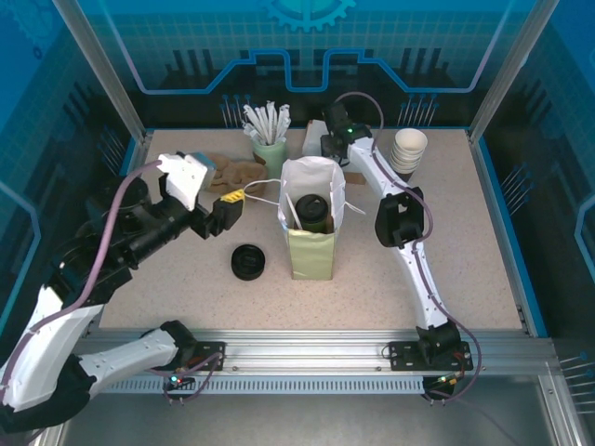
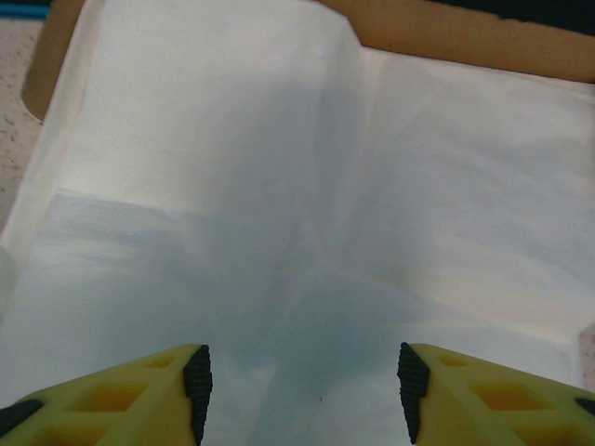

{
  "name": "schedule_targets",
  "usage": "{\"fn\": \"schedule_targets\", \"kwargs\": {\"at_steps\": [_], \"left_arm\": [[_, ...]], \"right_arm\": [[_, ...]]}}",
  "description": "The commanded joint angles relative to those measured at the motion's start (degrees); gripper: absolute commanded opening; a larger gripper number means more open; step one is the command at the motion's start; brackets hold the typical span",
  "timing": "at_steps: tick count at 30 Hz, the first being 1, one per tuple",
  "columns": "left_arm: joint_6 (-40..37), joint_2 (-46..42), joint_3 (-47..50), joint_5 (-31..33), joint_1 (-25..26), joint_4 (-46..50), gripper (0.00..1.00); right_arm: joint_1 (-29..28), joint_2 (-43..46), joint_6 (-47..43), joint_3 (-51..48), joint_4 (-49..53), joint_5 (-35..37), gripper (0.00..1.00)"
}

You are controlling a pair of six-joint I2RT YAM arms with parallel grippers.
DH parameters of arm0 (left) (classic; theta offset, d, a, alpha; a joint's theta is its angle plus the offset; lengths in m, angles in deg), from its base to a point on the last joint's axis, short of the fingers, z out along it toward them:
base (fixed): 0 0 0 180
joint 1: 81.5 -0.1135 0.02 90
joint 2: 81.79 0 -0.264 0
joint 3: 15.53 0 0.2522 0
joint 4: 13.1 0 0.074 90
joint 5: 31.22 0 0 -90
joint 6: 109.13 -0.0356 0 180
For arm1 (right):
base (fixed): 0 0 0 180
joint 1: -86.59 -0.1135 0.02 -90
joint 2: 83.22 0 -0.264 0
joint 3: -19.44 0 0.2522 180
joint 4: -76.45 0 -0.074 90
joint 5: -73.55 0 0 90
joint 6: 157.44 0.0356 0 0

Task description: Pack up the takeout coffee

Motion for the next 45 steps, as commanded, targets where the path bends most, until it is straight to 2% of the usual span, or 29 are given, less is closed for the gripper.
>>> {"fn": "schedule_targets", "kwargs": {"at_steps": [1,4,17,24,30,45], "left_arm": [[0.95,1.27,1.4,5.89,0.2,-1.83,0.78],[1.47,2.55,1.84,7.89,0.16,-1.72,0.78],[2.05,6.03,1.97,8.09,0.16,-1.33,0.79],[2.23,6.78,1.93,7.7,0.14,-1.44,0.79],[2.97,7.24,1.72,7.63,0.1,-0.92,0.8],[3.88,6.84,2.33,6.11,0.12,-1.67,0.79]], "right_arm": [[0.38,-1.55,-2.36,2.56,-2.09,0.29,0.58],[0.38,-2.42,-3.24,2.59,-2.94,0.25,0.59],[1.04,-5.19,-3.74,2.79,-3.81,-0.3,0.61],[1.27,-5.6,-3.56,2.76,-3.63,-0.38,0.54],[1.68,-5.08,-3.4,2.75,-3.57,-1.74,0.41],[1.74,-1.5,-4.0,3.22,-4.36,-3.46,0.26]]}}
